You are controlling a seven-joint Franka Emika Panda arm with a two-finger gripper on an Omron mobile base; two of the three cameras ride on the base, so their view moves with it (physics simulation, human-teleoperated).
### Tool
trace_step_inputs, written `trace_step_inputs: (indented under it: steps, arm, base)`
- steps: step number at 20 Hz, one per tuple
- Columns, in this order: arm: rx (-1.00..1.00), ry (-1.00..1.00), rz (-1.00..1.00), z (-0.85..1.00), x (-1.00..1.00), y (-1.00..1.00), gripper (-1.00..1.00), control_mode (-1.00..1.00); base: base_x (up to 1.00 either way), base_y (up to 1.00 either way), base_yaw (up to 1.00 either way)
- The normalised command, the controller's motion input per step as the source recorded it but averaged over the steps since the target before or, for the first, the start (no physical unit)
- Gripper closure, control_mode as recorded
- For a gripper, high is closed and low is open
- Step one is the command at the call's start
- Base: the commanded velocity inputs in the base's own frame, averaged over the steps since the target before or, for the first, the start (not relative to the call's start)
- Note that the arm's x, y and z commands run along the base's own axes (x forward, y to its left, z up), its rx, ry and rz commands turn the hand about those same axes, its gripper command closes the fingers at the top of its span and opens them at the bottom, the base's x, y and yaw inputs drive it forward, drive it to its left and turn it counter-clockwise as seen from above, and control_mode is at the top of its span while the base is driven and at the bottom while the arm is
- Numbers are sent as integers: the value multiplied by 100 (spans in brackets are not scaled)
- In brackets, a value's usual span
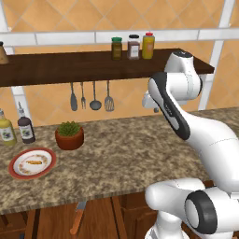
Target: Pick up the knife from the drawer and place it on the cutting board. Then place the meat from the plate to the cutting board.
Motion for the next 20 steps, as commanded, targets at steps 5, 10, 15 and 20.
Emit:
trace_step_inputs:
  steps: [5, 10, 15, 20]
  arm:
    - [0, 0, 0, 0, -2, 0, -100, -100]
    - [0, 0, 0, -24, -30, 4, -100, -100]
    - [2, 1, 0, -8, -47, 0, -100, -100]
    - [0, 2, 0, -3, -17, 1, -100, 100]
  base:
    - [0, 0, 0]
    - [0, 0, 0]
    - [0, 0, 0]
    - [-80, 17, 0]
